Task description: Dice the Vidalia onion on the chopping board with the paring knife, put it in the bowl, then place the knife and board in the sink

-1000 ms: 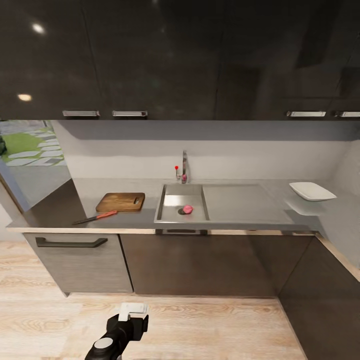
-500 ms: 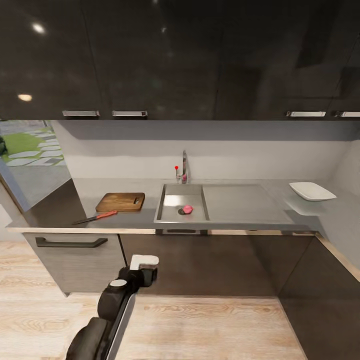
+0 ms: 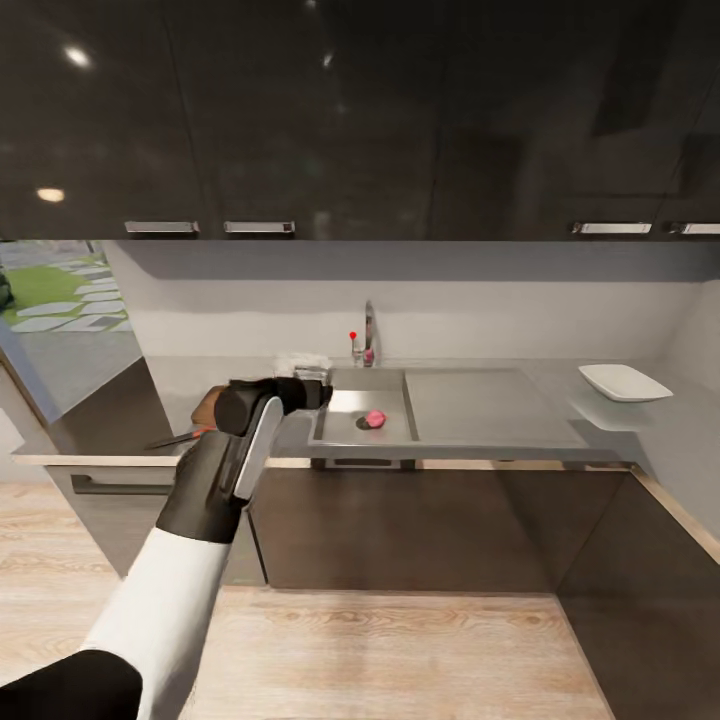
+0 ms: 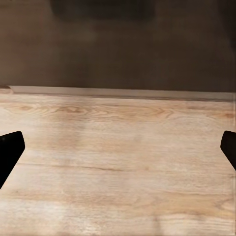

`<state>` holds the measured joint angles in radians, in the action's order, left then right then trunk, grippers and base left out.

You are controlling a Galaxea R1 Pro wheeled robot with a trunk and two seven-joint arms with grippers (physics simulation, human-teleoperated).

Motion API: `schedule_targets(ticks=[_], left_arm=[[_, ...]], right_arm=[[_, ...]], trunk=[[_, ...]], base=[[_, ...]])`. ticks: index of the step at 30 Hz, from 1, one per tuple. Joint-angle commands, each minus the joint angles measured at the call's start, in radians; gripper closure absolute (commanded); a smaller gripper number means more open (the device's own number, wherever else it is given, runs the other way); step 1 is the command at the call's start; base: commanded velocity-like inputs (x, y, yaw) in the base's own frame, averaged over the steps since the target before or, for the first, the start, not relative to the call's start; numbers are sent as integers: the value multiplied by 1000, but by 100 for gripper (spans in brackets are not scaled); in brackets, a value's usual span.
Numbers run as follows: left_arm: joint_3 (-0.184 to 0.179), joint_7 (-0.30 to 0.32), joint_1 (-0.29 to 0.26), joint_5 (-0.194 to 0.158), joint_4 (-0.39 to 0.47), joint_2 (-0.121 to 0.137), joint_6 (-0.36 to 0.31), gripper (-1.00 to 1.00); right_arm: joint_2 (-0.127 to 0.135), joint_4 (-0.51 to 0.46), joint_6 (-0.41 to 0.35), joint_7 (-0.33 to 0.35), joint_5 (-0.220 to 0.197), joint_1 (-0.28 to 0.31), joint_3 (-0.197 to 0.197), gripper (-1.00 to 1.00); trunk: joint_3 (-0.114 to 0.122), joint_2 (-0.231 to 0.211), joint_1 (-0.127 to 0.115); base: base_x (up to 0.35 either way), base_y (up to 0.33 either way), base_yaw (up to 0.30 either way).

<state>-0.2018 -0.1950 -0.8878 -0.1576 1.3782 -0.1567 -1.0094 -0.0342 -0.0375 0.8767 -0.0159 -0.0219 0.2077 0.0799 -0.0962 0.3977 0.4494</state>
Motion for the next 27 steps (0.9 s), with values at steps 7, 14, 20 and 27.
schedule_targets(ticks=[7,14,20,27], left_arm=[[-1,-53,-193,-194,-334,-5,6,-100],[-2,-104,-220,-213,-371,0,4,-100],[-8,-109,-224,-214,-179,19,1,-100],[-25,-109,-224,-215,-201,16,1,-100]], right_arm=[[-3,1,2,-25,-4,1,8,-100],[-5,2,3,-27,-4,1,10,-100],[-7,4,4,-27,-4,1,11,-100],[-7,4,4,-27,-4,1,11,-100]], trunk=[[-2,2,1],[-2,2,1],[-2,2,1],[-2,2,1]], base=[[0,0,0],[0,0,0],[10,-4,0],[183,-135,0]])
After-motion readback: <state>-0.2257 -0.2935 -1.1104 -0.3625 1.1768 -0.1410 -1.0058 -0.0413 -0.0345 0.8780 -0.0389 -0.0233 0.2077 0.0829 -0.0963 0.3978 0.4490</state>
